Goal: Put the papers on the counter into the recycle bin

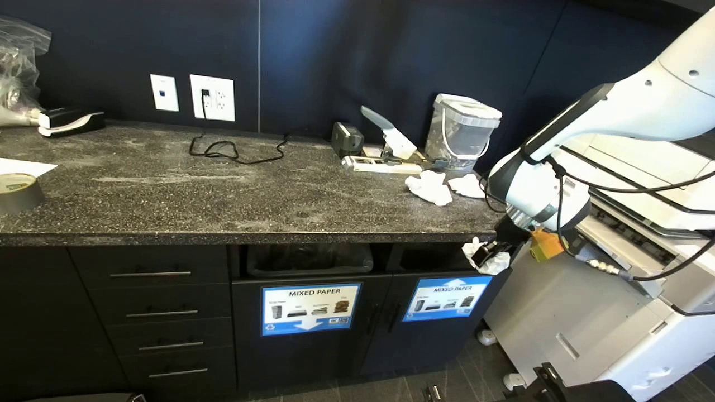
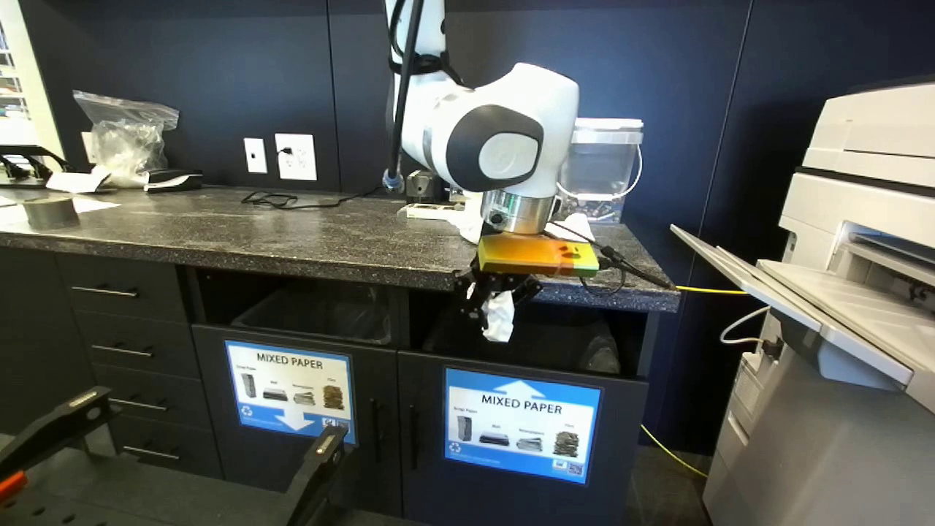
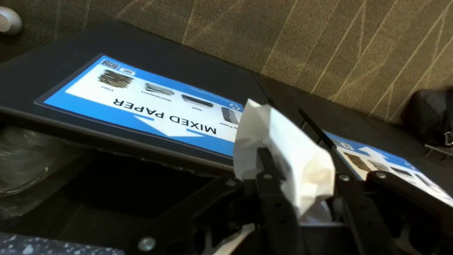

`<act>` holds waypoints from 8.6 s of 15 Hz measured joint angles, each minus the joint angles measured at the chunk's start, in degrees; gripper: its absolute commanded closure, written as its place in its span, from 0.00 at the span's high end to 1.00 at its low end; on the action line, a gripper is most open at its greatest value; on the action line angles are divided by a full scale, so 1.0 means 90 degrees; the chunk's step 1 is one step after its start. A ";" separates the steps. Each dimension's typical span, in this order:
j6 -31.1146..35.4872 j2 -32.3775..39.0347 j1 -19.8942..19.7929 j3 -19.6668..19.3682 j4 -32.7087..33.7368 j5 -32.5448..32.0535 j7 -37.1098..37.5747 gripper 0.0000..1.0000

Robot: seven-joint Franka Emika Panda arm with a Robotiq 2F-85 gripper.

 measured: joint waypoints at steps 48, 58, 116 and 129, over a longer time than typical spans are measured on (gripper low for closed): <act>0.6011 0.5310 -0.0742 0.0595 0.3748 -0.5972 0.7793 0.12; 0.6010 0.5370 -0.0338 0.0177 0.3987 -0.5898 0.8055 0.84; 0.0707 -0.0571 -0.0828 0.0519 -0.0260 -0.7229 0.5539 1.00; 0.1055 -0.0369 -0.0733 0.0494 0.1273 -0.4820 0.3978 1.00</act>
